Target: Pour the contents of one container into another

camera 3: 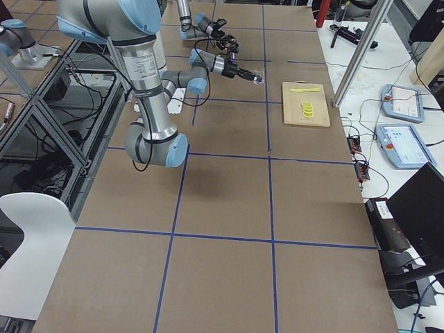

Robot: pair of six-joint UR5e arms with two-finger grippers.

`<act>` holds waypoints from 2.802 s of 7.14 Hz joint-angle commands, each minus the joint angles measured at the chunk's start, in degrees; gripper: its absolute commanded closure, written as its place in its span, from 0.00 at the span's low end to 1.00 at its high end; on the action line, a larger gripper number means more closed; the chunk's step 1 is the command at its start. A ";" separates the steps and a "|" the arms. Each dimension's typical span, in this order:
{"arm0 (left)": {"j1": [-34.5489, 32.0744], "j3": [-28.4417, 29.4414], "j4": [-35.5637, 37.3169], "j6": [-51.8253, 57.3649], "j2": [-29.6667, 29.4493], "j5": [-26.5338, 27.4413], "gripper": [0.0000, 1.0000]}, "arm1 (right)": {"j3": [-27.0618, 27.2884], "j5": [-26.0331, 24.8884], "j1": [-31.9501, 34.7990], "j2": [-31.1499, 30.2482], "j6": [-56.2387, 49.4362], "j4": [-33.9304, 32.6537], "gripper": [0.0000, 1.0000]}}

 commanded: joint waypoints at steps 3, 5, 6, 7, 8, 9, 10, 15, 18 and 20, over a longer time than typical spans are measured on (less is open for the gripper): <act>-0.50 -3.55 -1.75 0.96 0.56 2.29 0.00 | 0.20 0.00 0.00 0.09 0.00 0.00 1.00; -1.90 -4.17 -2.82 1.57 0.83 2.21 0.00 | 0.29 0.00 0.00 0.09 0.00 0.09 1.00; -2.25 -5.04 -5.17 4.27 1.26 1.51 0.00 | 0.21 0.00 0.00 0.17 0.00 0.00 1.00; -4.17 -5.49 -6.67 6.04 2.66 -0.59 0.00 | 0.20 0.00 0.00 0.26 0.00 0.09 1.00; -9.41 -5.75 -6.69 6.15 4.15 -8.70 0.00 | 0.20 0.09 -0.09 0.35 -0.09 0.00 1.00; -15.12 -5.67 -6.34 6.67 4.95 -16.26 0.00 | 0.20 0.09 -0.18 0.35 -0.09 0.00 1.00; -21.62 -5.58 -3.90 7.37 4.96 -24.69 0.01 | 0.12 0.17 -0.18 0.35 -0.09 0.00 1.00; -48.71 -7.51 26.63 10.00 4.52 -60.39 0.00 | 0.20 0.17 -0.26 0.26 0.00 0.09 1.00; -55.25 -9.20 39.28 12.84 4.42 -60.81 0.00 | 0.29 0.09 -0.35 0.18 0.00 0.09 1.00; -59.29 -7.26 40.06 12.65 4.69 -61.07 0.00 | 0.29 0.00 -0.44 0.09 0.09 0.09 1.00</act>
